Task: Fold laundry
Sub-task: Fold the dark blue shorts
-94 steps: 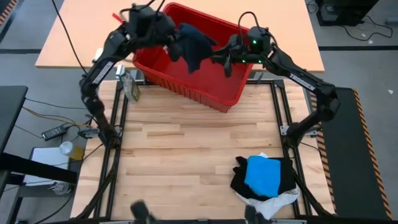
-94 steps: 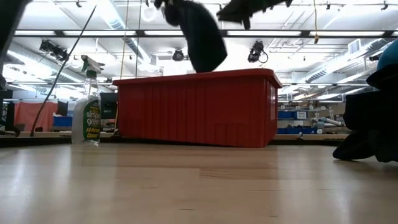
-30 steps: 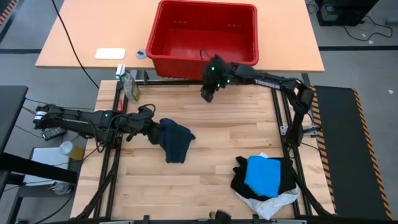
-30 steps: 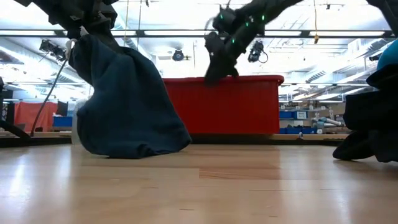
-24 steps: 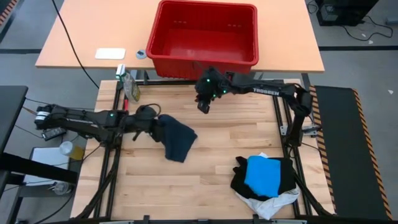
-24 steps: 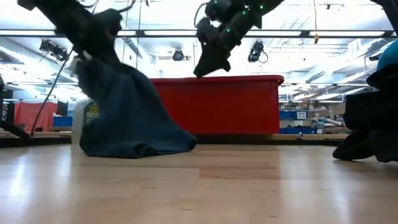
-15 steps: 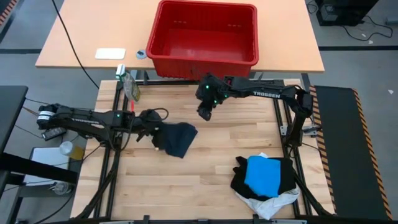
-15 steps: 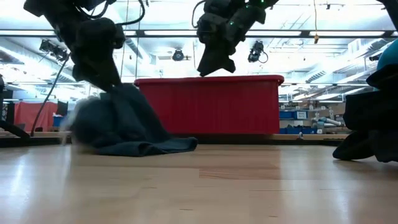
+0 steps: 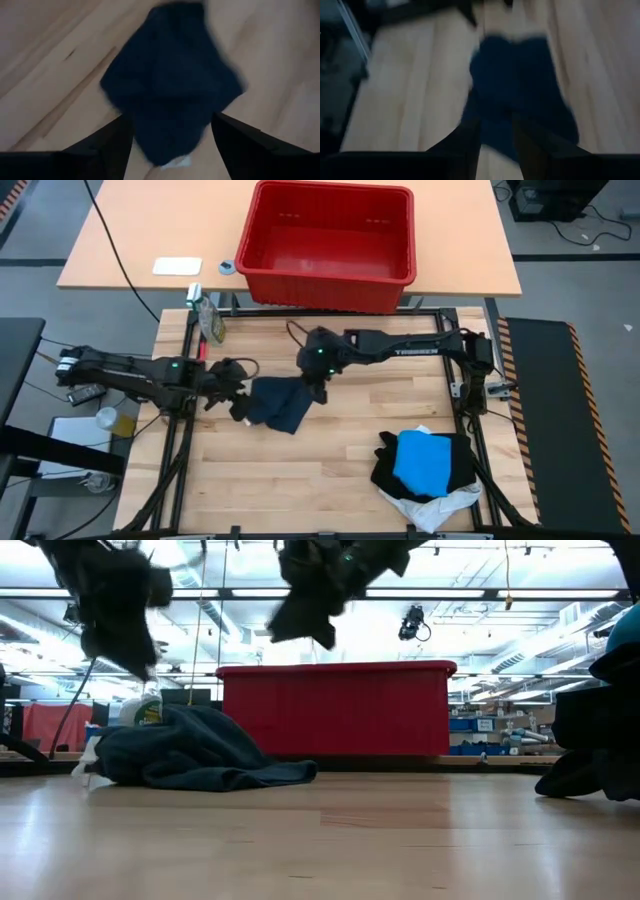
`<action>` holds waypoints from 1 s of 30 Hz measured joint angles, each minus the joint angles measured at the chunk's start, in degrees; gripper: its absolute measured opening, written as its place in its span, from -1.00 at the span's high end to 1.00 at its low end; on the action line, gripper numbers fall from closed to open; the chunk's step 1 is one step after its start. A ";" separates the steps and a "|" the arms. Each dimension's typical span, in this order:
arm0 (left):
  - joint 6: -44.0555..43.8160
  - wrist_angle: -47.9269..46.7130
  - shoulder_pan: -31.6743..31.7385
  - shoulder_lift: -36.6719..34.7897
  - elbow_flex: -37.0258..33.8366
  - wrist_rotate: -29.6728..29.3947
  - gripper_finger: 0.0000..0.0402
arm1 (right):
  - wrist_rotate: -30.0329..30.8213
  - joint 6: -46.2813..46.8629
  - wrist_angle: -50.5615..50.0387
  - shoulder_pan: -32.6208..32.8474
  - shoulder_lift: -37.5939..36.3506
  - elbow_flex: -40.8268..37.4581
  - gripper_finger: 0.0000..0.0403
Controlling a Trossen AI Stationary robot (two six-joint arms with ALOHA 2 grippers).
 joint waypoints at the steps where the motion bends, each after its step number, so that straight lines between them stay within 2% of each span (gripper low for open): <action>1: -0.40 0.99 -0.78 -1.63 0.03 -0.68 -0.31 | 0.09 0.56 2.76 0.00 0.48 0.00 0.39; 3: 0.33 1.37 -2.67 -4.52 0.05 -3.23 -0.24 | 0.71 1.82 9.24 -0.29 1.28 0.15 0.30; 7: 0.39 1.01 -4.62 -9.46 0.04 -8.80 -0.11 | 1.64 1.80 15.22 -1.96 4.85 0.10 0.10; 16: -6.55 3.67 -4.79 -10.97 0.04 -8.95 0.04 | 0.03 2.44 23.71 -4.24 12.23 0.03 -0.27; 20: -8.40 4.16 -4.79 -10.43 0.02 -8.80 0.04 | -1.77 2.60 26.92 -4.66 17.16 3.40 -0.37; 26: -10.37 4.02 -4.85 -10.44 0.02 -6.47 0.04 | -4.58 0.37 23.92 -4.59 24.63 12.85 -0.39; 28: -10.93 3.65 -4.86 -10.44 0.02 -5.41 0.04 | -5.63 0.24 20.73 -4.57 26.02 15.76 -0.33; 30: -11.44 3.64 -4.86 -10.45 0.02 -4.36 0.04 | -6.20 -1.11 16.80 -4.49 26.98 17.73 -0.18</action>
